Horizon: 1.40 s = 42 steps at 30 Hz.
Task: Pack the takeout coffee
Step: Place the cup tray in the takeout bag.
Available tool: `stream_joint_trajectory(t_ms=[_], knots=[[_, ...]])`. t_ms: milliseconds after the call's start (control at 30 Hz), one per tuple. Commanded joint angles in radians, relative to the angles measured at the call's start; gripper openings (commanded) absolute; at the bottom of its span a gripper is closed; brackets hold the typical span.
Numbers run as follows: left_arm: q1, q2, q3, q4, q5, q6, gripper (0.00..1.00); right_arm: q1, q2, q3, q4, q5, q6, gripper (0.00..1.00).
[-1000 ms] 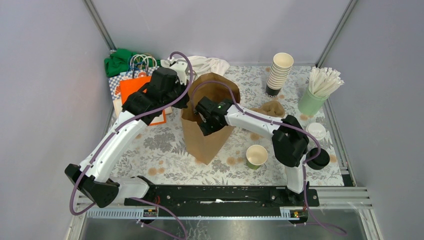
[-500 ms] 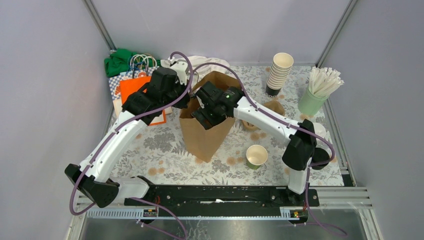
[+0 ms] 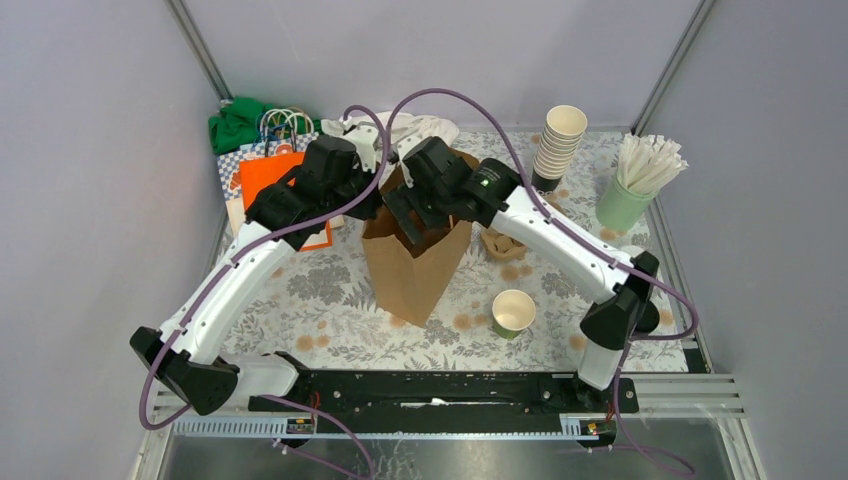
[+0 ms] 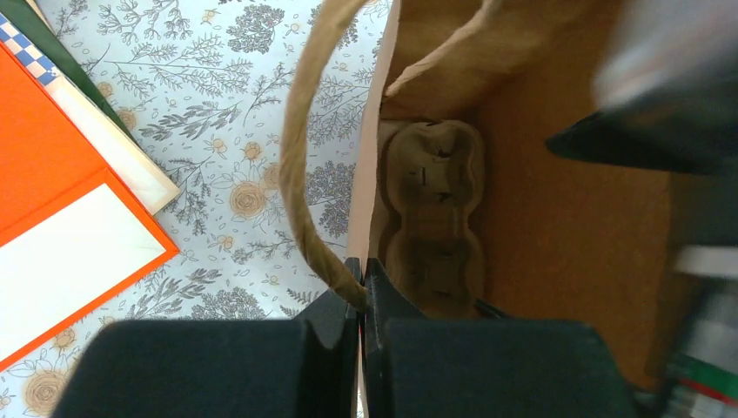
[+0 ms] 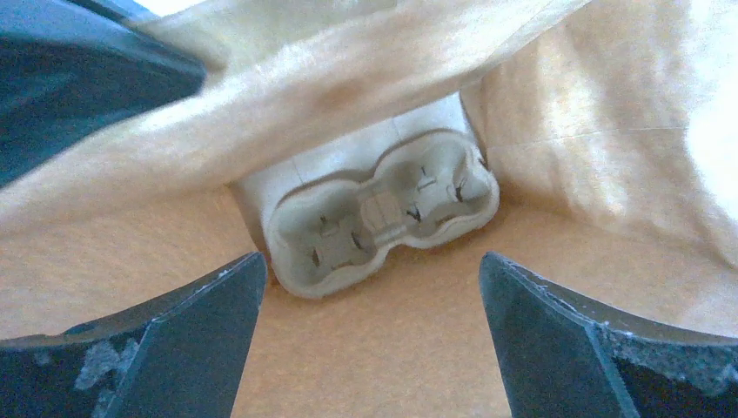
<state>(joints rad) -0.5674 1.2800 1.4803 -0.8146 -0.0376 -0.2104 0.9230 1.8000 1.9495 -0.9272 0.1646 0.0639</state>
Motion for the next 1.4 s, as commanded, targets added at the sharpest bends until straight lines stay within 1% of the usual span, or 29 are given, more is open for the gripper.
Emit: stream_joint_trajectory(t_ms=[0, 133, 300, 500, 567, 700, 800, 867, 967, 1133, 1267, 1367], knots=[[-0.003, -0.005, 0.026, 0.012, -0.004, -0.017, 0.00, 0.010, -0.107, 0.064, 0.082, 0.043, -0.005, 1.00], [-0.003, -0.006, 0.027, 0.012, 0.003, -0.029, 0.00, 0.010, -0.151, 0.041, 0.159, 0.009, -0.003, 1.00], [-0.003, -0.003, 0.029, 0.013, 0.021, -0.051, 0.00, 0.010, -0.158, 0.034, 0.255, -0.076, 0.018, 1.00], [-0.002, -0.004, 0.015, 0.014, 0.030, -0.100, 0.00, 0.010, -0.176, -0.030, 0.464, -0.185, 0.082, 1.00], [-0.003, -0.005, 0.011, 0.014, 0.022, -0.116, 0.00, 0.010, -0.155, -0.006, 0.521, -0.223, 0.094, 1.00], [-0.003, -0.003, 0.018, 0.014, 0.001, -0.165, 0.00, 0.010, -0.083, 0.133, 0.540, -0.247, 0.148, 0.98], [-0.003, -0.008, 0.020, 0.013, -0.007, -0.226, 0.00, 0.010, -0.064, 0.197, 0.565, -0.261, 0.230, 0.93], [-0.003, -0.016, 0.019, 0.012, -0.011, -0.269, 0.00, 0.010, -0.066, 0.210, 0.574, -0.265, 0.281, 0.89], [-0.003, -0.037, 0.007, 0.013, -0.033, -0.336, 0.00, 0.010, -0.085, 0.209, 0.557, -0.238, 0.351, 0.85], [-0.003, -0.074, -0.037, 0.030, -0.087, -0.430, 0.00, 0.010, -0.119, 0.186, 0.468, -0.080, 0.451, 0.78], [-0.003, -0.105, -0.088, 0.074, -0.094, -0.480, 0.00, 0.010, -0.145, 0.153, 0.391, 0.090, 0.498, 0.80], [-0.003, -0.104, -0.098, 0.073, -0.114, -0.477, 0.00, 0.010, -0.204, 0.076, 0.410, 0.173, 0.483, 0.83]])
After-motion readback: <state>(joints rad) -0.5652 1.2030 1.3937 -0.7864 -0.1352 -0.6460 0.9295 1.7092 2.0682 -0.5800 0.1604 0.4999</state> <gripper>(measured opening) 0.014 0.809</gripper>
